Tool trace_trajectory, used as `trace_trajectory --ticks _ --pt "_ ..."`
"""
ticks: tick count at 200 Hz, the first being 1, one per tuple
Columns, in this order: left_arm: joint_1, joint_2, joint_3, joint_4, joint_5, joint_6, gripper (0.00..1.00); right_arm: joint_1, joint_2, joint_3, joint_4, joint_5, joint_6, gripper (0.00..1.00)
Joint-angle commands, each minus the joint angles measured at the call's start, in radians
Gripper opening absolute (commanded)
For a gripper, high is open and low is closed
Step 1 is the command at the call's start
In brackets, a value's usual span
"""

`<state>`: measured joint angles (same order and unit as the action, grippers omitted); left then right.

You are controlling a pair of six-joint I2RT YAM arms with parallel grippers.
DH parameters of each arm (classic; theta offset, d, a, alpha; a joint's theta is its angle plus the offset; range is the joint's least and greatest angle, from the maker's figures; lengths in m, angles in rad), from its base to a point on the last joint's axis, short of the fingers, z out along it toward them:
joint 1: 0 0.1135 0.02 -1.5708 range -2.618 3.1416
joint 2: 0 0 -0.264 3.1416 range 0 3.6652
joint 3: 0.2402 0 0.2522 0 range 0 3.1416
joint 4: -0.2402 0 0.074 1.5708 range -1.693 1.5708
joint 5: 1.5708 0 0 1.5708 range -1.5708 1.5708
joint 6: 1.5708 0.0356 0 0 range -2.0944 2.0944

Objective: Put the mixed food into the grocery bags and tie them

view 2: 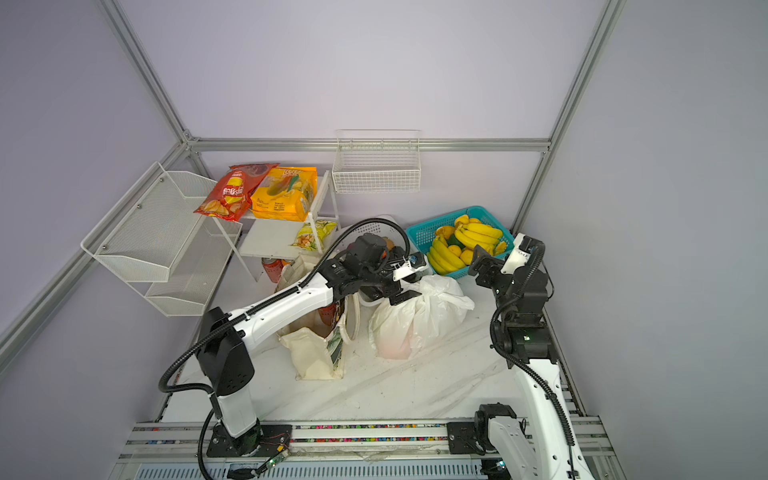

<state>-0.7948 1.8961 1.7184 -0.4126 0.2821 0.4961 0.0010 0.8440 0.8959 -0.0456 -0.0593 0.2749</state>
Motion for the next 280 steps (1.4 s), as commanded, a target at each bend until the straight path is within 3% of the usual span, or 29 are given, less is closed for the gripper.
trace_trajectory --ticks 1,21,47,112,154,183,223,280 --pt "-0.013 0.052 0.143 -0.075 0.016 -0.043 1.0 0.004 0.008 0.011 0.012 0.032 -0.011 0.9" --pt "-0.021 0.11 0.185 -0.1 0.02 -0.053 1.0 0.004 0.003 0.004 0.011 0.02 -0.01 0.9" --pt "-0.039 0.168 0.222 -0.115 0.066 -0.076 0.91 0.004 0.001 -0.014 0.012 -0.001 -0.009 0.9" --pt "-0.06 0.124 0.184 -0.058 0.111 -0.239 0.28 0.004 0.004 -0.016 -0.003 -0.017 0.002 0.9" --pt "-0.06 -0.094 -0.002 0.18 0.082 -0.486 0.04 0.004 -0.004 0.085 -0.035 0.056 0.068 0.9" --pt "-0.06 -0.239 -0.089 0.31 -0.019 -0.631 0.0 0.004 -0.009 0.196 -0.057 0.117 0.111 0.9" --pt "-0.06 -0.402 -0.089 0.296 -0.271 -0.704 0.0 0.003 -0.031 0.312 -0.083 0.12 0.119 0.9" --pt "-0.063 -0.689 -0.104 0.097 -0.711 -0.756 0.0 0.015 0.031 0.276 -0.054 -0.114 0.187 0.88"
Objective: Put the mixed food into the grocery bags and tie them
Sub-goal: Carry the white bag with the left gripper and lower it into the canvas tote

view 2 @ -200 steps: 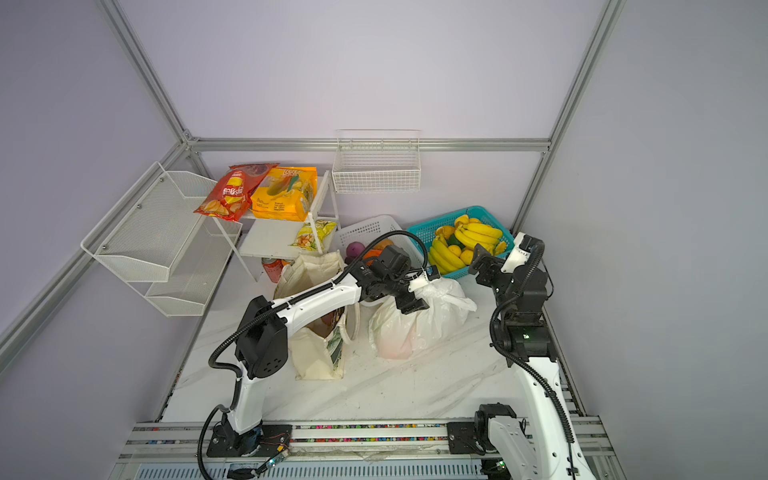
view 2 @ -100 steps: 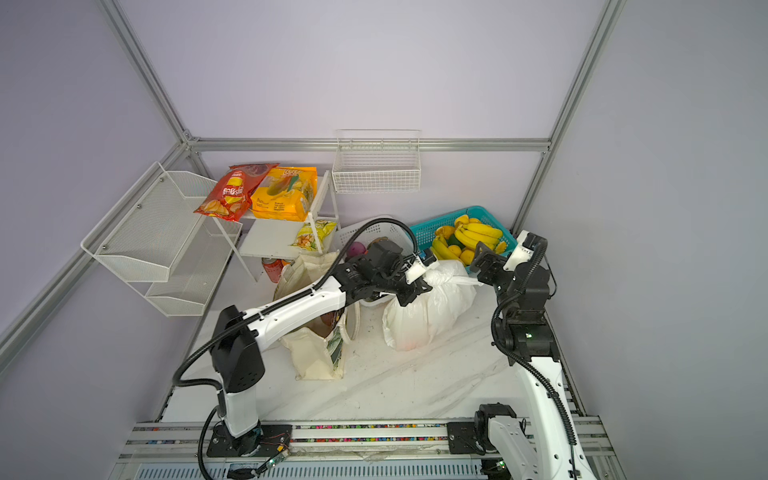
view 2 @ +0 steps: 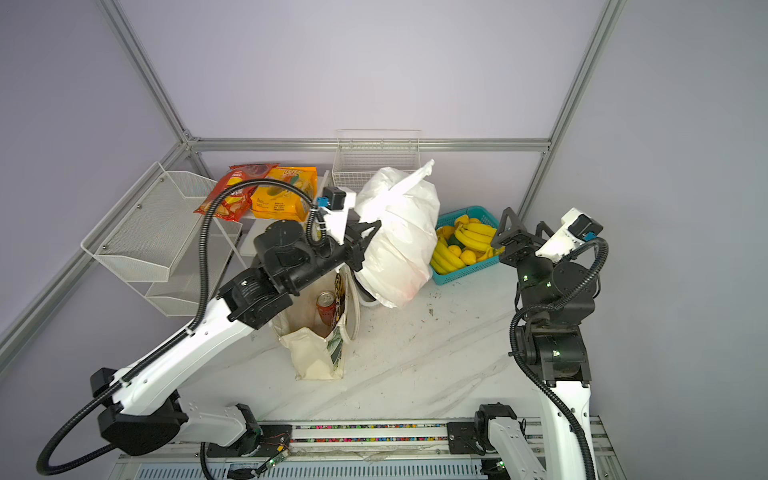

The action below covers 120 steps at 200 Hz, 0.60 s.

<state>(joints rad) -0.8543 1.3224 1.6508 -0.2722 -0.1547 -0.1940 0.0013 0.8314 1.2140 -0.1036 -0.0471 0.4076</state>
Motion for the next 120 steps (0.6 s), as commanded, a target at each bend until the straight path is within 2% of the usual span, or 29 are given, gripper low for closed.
trace_trajectory --ticks 1,17,62,120 --pt "-0.003 -0.12 -0.037 -0.046 -0.279 -0.066 0.0 0.016 0.046 -0.045 0.006 -0.128 0.056 0.88" --pt "-0.002 -0.182 -0.049 -0.075 -0.369 -0.07 0.0 0.058 0.068 -0.079 0.027 -0.142 0.062 0.88" --pt "-0.003 -0.289 -0.11 -0.197 -0.526 -0.096 0.0 0.189 0.118 -0.108 0.03 -0.097 0.031 0.88" --pt "-0.003 -0.291 -0.253 -0.218 -0.615 -0.111 0.0 0.352 0.203 -0.112 0.042 -0.048 0.005 0.88"
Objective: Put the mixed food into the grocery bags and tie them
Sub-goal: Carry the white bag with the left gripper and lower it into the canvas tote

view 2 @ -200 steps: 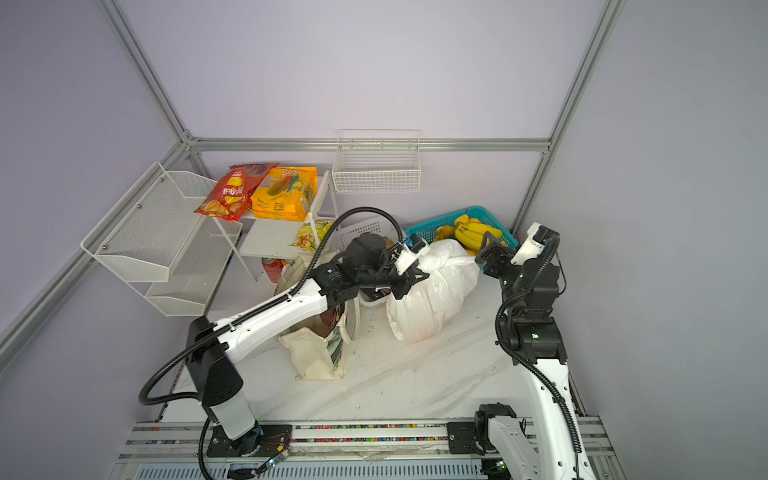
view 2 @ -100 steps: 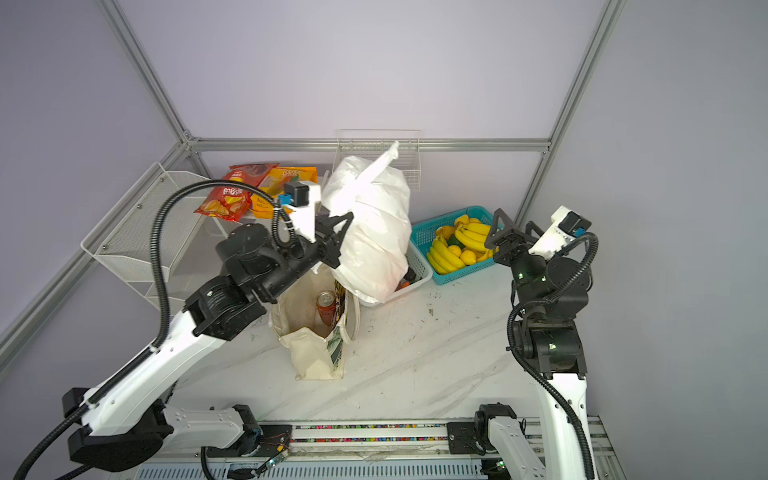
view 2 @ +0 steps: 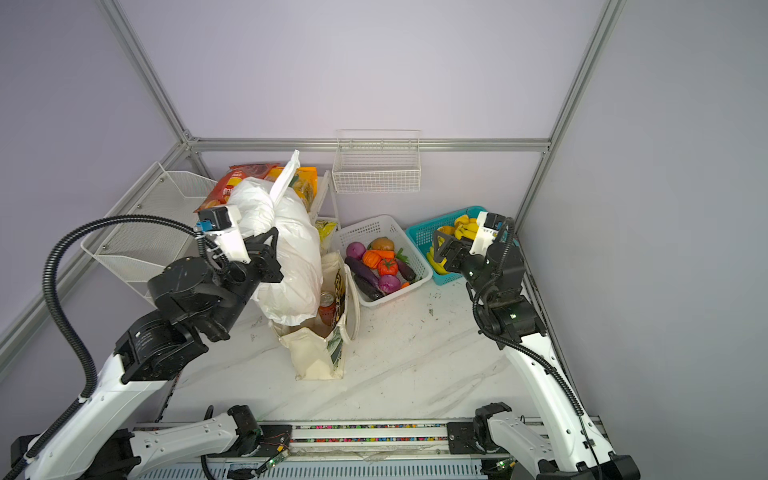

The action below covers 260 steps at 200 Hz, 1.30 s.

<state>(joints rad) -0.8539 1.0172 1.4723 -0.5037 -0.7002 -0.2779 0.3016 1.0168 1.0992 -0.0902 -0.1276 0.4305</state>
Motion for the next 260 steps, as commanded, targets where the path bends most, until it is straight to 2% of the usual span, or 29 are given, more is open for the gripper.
trace_trajectory --ticks 1,28,42,100,133,155,185,260 --pt "-0.004 0.015 -0.075 0.014 -0.07 -0.028 0.0 0.054 0.019 0.002 0.029 0.034 -0.018 0.88" --pt "-0.004 0.022 -0.114 -0.032 -0.04 -0.035 0.0 0.1 0.032 -0.018 0.038 0.053 -0.017 0.88" --pt "-0.004 0.038 -0.108 -0.115 -0.019 -0.039 0.0 0.113 0.044 -0.02 0.038 0.048 -0.018 0.88" --pt "-0.002 0.064 0.041 -0.522 0.125 -0.115 0.0 0.145 0.115 -0.005 0.033 -0.021 -0.082 0.88" --pt "0.025 0.118 0.093 -0.659 0.202 -0.152 0.0 0.166 0.143 -0.017 0.06 -0.032 -0.081 0.88" --pt "0.085 0.134 0.042 -0.653 0.269 -0.167 0.0 0.173 0.142 -0.024 0.069 -0.029 -0.082 0.87" --pt "0.171 0.126 -0.109 -0.513 0.371 -0.173 0.0 0.176 0.127 -0.047 0.082 -0.021 -0.082 0.87" --pt "0.223 0.2 -0.268 -0.38 0.47 -0.16 0.0 0.18 0.123 -0.094 0.099 -0.017 -0.073 0.87"
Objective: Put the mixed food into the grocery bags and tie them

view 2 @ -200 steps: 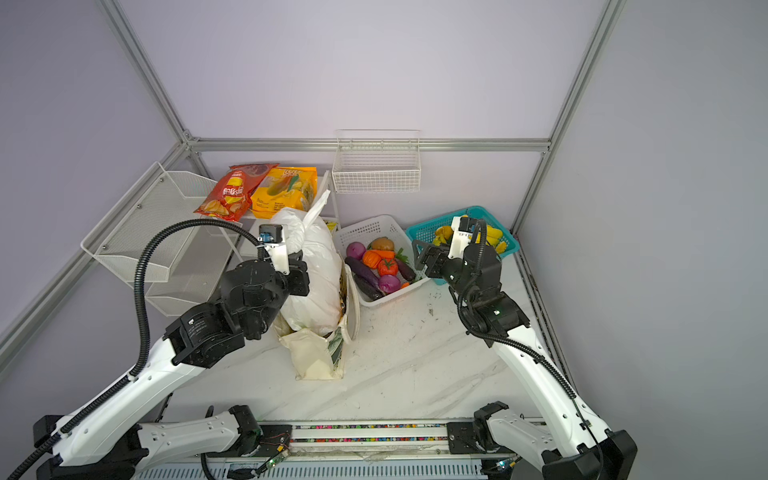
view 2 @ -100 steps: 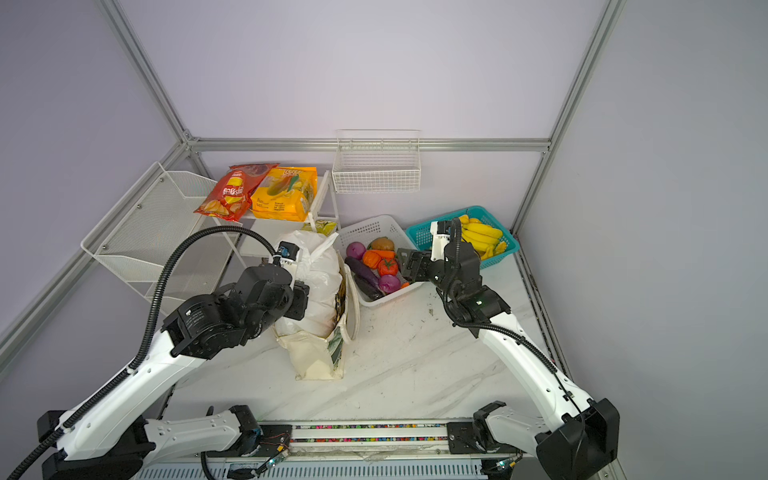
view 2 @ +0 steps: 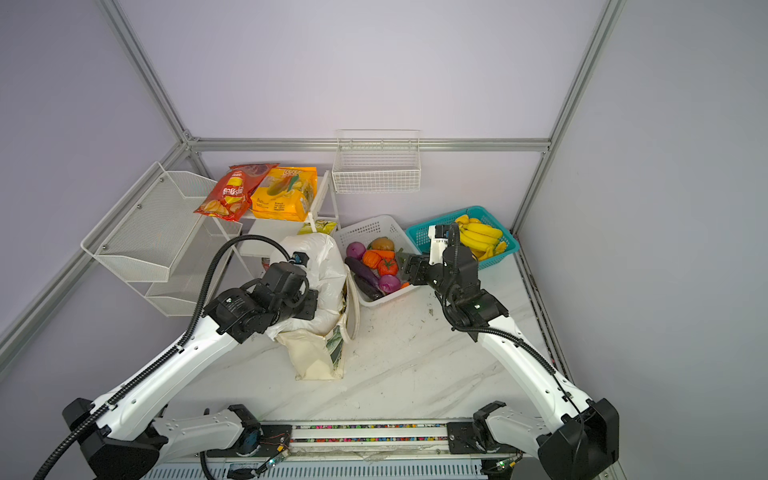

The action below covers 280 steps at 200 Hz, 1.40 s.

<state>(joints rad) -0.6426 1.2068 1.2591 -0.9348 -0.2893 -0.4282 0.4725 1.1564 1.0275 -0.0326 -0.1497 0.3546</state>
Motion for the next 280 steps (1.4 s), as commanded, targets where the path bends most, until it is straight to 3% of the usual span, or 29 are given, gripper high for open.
trace_trajectory --ticks 1,24,47,85,112,157,206,228,280 --pt "0.012 0.012 -0.057 0.051 0.06 -0.01 0.0 0.009 -0.017 -0.023 0.043 0.005 0.004 0.87" --pt "0.013 0.021 -0.08 0.048 0.09 -0.011 0.03 0.011 -0.009 -0.035 0.053 0.006 0.006 0.87" --pt "0.012 -0.014 -0.012 0.025 0.12 -0.006 0.09 0.013 -0.003 -0.039 0.056 0.005 0.007 0.87" --pt "0.013 -0.108 0.1 0.041 0.109 0.057 0.57 0.014 -0.006 -0.05 0.066 0.015 0.006 0.87" --pt "0.017 -0.116 0.214 0.03 0.063 0.12 0.77 0.014 -0.007 -0.057 0.078 0.012 0.009 0.87" --pt "0.082 -0.05 0.353 0.1 -0.046 0.19 0.76 0.015 -0.002 -0.064 0.097 0.003 0.012 0.87" --pt "0.163 0.1 0.424 0.088 0.049 0.172 0.7 0.016 -0.03 -0.086 0.088 0.021 0.001 0.87" --pt "0.173 0.106 0.369 0.07 0.068 0.153 0.64 0.016 -0.051 -0.096 0.082 0.039 -0.004 0.87" --pt "0.203 0.114 0.209 0.033 0.116 0.132 0.62 0.015 -0.061 -0.11 0.086 0.039 -0.005 0.87"
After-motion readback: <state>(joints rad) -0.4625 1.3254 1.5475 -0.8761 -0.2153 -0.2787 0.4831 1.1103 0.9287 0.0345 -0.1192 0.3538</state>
